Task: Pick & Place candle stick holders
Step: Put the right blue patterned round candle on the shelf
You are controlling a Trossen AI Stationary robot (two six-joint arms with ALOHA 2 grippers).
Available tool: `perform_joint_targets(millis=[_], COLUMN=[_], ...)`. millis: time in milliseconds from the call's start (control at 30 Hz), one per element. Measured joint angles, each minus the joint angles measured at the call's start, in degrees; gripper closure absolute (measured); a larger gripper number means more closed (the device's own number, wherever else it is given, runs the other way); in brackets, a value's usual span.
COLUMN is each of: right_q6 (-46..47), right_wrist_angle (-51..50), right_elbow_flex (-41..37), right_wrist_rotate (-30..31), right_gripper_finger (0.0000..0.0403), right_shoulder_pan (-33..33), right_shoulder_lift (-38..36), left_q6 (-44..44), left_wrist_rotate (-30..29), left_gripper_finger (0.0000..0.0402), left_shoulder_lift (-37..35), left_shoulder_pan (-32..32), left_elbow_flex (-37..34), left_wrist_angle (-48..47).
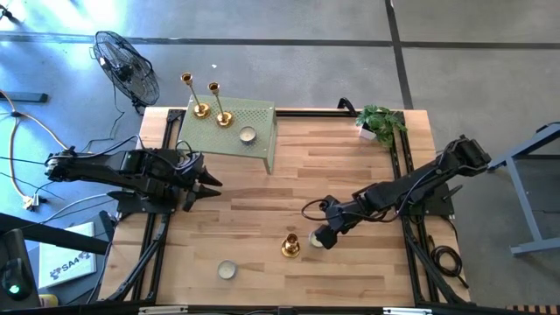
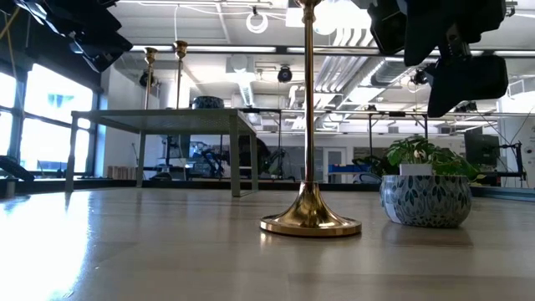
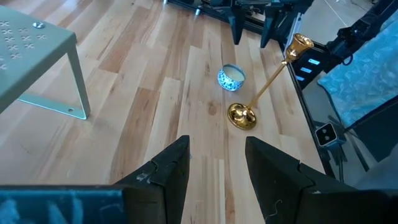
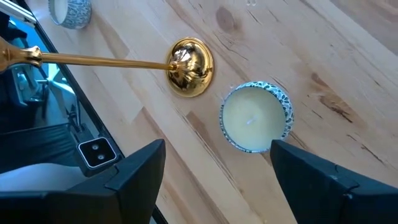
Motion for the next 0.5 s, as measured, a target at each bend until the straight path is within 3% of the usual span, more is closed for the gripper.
perform_joint_targets(millis=[500], right_q6=[-1.4], right_wrist_angle=[0.0], right_elbow_flex=[0.0], right_wrist_rotate=[1.5], right_gripper_finger=[0.0025], right_shoulder_pan=[0.0], right_shoulder_lift=[0.0], left_q6=[0.0], left_wrist_rotate=[-0.2], left_gripper_finger=[0.0247], left_shoulder_lift=[0.0], left_shoulder_pan=[0.0], left_elbow_flex=[0.0], left_wrist_angle=[0.1])
